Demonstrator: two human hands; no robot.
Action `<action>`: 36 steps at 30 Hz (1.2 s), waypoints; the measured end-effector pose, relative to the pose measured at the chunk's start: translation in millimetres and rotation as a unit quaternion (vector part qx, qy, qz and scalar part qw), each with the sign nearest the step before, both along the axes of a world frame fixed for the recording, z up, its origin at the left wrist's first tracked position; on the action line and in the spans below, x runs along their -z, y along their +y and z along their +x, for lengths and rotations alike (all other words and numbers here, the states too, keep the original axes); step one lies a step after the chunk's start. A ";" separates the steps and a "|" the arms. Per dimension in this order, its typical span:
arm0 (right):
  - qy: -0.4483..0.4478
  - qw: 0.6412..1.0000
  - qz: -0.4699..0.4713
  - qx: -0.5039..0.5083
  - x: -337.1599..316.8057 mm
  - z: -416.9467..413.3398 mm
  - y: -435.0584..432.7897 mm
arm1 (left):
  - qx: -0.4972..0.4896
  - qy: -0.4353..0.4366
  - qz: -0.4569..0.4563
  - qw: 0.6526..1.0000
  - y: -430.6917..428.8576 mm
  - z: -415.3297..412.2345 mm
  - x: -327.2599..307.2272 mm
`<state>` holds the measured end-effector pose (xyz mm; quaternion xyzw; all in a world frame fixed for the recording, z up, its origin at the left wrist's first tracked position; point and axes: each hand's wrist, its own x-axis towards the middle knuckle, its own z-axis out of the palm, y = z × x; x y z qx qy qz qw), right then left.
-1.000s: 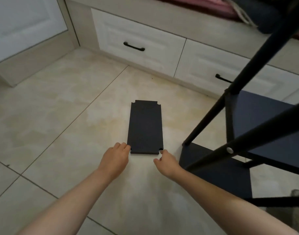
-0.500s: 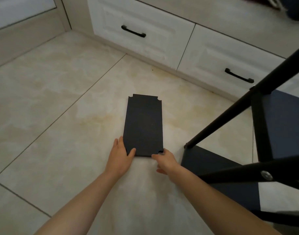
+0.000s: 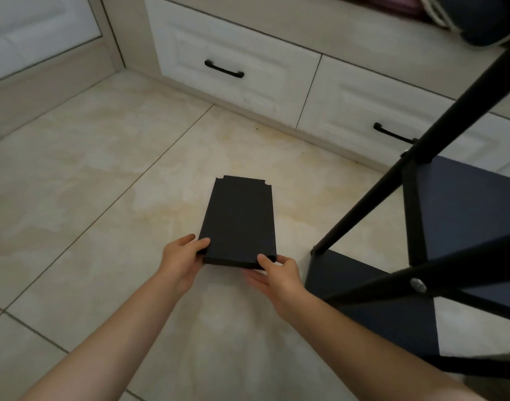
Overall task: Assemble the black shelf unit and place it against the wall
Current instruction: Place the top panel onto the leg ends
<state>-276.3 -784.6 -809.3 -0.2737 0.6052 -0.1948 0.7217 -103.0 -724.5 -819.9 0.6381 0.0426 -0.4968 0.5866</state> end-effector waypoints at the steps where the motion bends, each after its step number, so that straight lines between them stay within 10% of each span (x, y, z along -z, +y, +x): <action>1: -0.013 1.000 0.000 -0.003 -6.6 0.7 2.6 | 0.023 0.024 -0.009 0.999 3.8 2.4 -7.6; 21: -0.093 0.970 -0.143 -0.174 -211.1 -50.6 79.8 | 0.160 -0.016 -0.006 0.987 113.5 -5.1 -197.6; 36: -0.108 0.909 -0.308 -0.259 -375.5 -235.7 108.4 | 0.222 -0.164 -0.181 0.944 135.1 -37.7 -375.4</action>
